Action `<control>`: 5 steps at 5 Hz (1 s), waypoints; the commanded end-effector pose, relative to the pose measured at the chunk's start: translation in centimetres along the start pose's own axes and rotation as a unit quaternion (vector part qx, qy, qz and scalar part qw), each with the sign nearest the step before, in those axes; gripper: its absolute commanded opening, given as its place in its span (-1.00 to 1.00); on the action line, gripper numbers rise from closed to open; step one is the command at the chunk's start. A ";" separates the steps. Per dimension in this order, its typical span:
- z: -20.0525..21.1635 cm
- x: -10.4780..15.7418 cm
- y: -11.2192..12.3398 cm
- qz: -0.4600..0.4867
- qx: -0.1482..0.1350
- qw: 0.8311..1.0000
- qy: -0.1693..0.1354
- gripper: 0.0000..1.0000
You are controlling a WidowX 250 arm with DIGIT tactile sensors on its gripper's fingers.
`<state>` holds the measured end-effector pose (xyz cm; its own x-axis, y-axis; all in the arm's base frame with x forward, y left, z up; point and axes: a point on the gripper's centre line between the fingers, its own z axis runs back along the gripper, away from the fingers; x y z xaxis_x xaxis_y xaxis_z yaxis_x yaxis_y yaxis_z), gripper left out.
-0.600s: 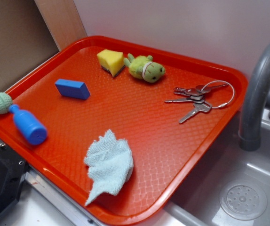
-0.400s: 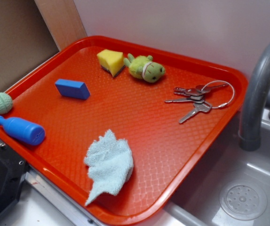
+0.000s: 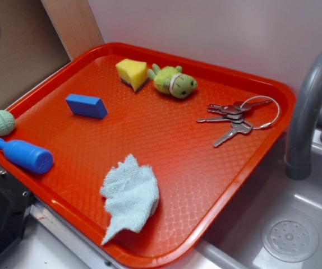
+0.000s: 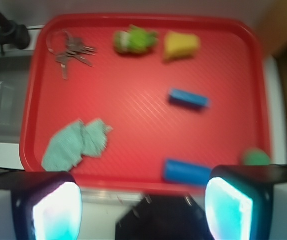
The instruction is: Grab the blue cloth.
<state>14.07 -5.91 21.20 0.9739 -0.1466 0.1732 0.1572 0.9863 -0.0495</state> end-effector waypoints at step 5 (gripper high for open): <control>-18.7 -2.0 -7.6 -0.451 -0.076 0.889 0.012 1.00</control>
<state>14.90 -14.99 2.88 0.4622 -0.8653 0.1939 0.8848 0.4646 -0.0359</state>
